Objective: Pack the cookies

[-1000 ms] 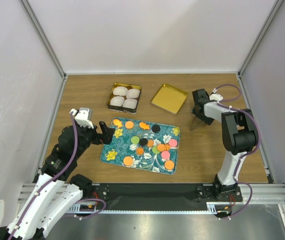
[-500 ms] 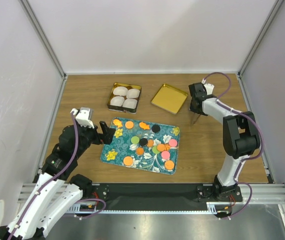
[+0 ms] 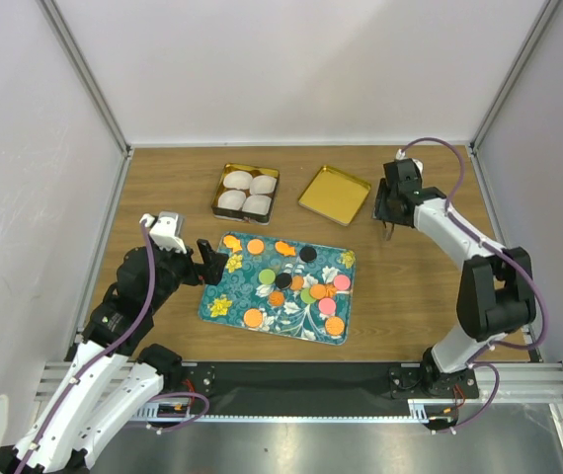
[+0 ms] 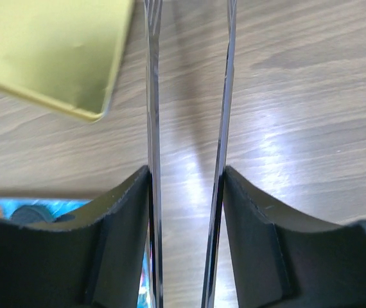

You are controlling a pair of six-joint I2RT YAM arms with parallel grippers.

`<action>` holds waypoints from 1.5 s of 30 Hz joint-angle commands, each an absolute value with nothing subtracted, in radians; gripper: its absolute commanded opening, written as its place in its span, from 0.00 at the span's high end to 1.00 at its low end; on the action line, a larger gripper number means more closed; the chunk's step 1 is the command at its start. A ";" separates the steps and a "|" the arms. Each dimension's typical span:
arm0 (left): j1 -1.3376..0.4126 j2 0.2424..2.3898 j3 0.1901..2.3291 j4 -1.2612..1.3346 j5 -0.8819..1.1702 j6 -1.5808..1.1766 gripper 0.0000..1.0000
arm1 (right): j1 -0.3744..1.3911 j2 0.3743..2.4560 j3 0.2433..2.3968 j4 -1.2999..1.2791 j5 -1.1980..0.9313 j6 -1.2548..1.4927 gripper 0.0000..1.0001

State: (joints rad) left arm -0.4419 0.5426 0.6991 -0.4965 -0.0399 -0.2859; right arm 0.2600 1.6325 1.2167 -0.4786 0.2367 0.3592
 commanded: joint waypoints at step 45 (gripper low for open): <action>-0.440 0.575 0.699 -0.479 -0.023 -0.261 0.00 | 0.954 1.560 1.401 -0.885 -0.005 0.178 0.50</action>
State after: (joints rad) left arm -0.4419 0.5697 0.6991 -0.4965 -0.0399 -0.2859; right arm 0.9382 1.5497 1.3518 -0.8612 -0.0391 0.2031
